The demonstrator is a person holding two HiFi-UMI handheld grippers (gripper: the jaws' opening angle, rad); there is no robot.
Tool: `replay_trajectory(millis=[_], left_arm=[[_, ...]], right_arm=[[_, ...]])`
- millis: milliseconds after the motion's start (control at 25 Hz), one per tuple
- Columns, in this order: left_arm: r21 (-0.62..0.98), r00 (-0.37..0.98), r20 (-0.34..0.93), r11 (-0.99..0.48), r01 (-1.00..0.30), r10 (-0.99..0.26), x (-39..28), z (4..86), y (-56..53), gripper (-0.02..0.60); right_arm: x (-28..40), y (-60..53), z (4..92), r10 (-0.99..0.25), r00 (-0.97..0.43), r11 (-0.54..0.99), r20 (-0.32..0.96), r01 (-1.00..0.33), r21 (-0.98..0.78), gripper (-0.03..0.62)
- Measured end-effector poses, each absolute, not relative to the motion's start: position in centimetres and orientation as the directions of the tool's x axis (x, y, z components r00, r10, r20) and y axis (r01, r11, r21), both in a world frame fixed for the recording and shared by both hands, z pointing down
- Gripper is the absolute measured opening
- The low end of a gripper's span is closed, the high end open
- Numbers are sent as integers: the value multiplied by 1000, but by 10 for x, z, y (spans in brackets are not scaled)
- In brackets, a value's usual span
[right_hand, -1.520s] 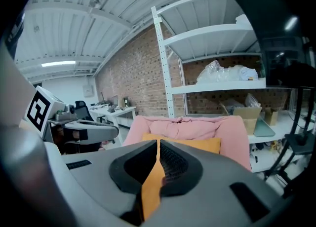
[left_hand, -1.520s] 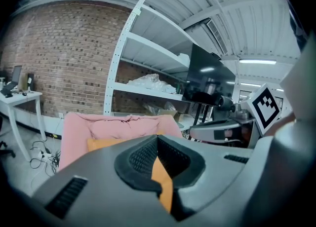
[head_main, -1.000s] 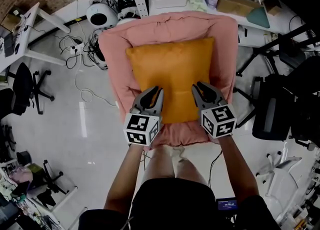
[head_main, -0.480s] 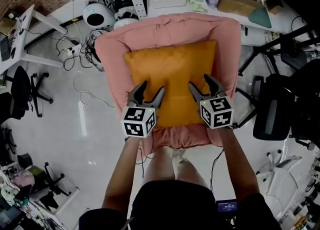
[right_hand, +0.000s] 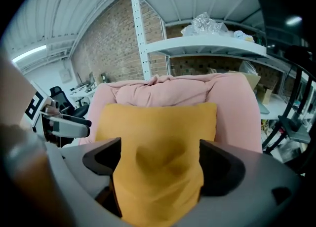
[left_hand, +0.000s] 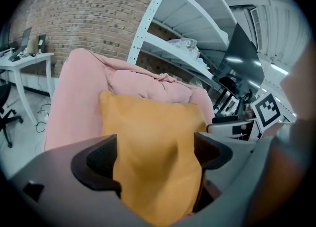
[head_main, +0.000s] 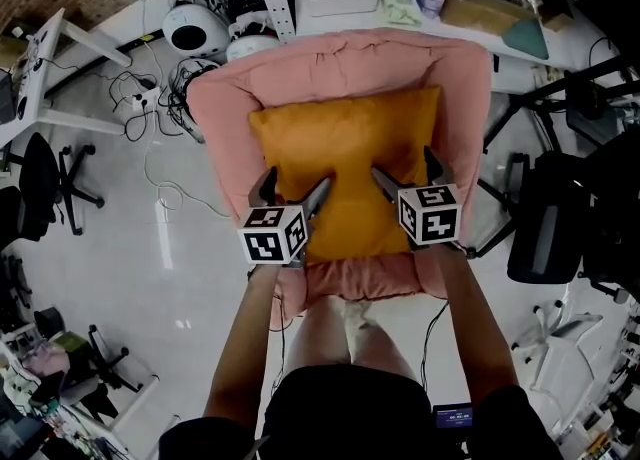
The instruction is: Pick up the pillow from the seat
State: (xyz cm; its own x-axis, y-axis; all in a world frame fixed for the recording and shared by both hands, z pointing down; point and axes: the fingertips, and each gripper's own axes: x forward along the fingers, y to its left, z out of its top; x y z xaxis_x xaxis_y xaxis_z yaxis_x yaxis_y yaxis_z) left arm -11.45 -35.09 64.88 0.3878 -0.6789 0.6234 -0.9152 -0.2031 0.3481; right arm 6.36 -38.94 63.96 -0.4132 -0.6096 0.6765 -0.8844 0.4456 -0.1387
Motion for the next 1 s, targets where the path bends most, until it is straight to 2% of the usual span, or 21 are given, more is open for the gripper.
replay_trajectory(millis=[120, 240, 640, 1000], left_arm=[[349, 370, 632, -177, -920, -681, -119, 657, -354, 539], [368, 368, 635, -152, -917, -679, -121, 667, -359, 588], [388, 347, 627, -107, -915, -697, -138, 684, -387, 588], [351, 354, 638, -151, -924, -684, -132, 701, -396, 588]], right_arm=[[65, -395, 647, -620, -394, 420, 679, -897, -137, 505], [70, -400, 655, -622, -384, 383, 683, -909, -162, 515], [93, -422, 679, -625, -341, 280, 702, -938, -206, 519], [88, -432, 692, -591, -372, 325, 716, -922, -211, 518]])
